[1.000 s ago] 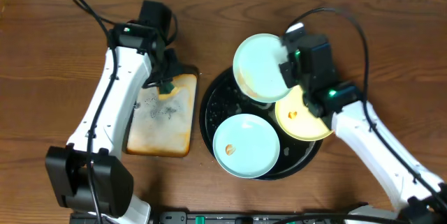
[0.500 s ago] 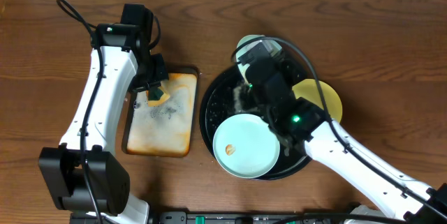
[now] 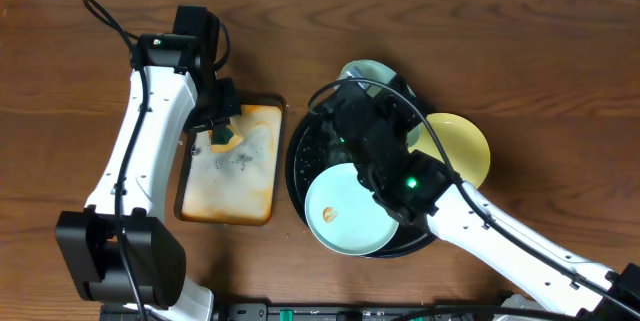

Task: Clean dirty plates on tray and stack at the side
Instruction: 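Grasp the wiped pale-green plate rim with the right gripper and lift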

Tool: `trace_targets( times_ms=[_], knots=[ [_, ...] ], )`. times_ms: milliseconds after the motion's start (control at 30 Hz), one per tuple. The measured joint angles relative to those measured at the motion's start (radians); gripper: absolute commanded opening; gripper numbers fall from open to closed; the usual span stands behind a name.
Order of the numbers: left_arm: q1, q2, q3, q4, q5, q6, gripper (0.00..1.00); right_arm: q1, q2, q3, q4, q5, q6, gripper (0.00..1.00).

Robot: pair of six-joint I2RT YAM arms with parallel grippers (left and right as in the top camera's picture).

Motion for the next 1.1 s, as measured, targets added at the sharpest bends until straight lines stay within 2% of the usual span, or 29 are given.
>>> trace_targets(
  times_ms=[333,1100],
  knots=[
    [0.000,0.000,0.000,0.000,0.000,0.000,0.07,0.001,0.000,0.000,0.000,0.000,-0.057,0.01],
    [0.000,0.000,0.000,0.000,0.000,0.000,0.08,0.001,0.000,0.000,0.005,0.007,-0.063,0.01]
  ],
)
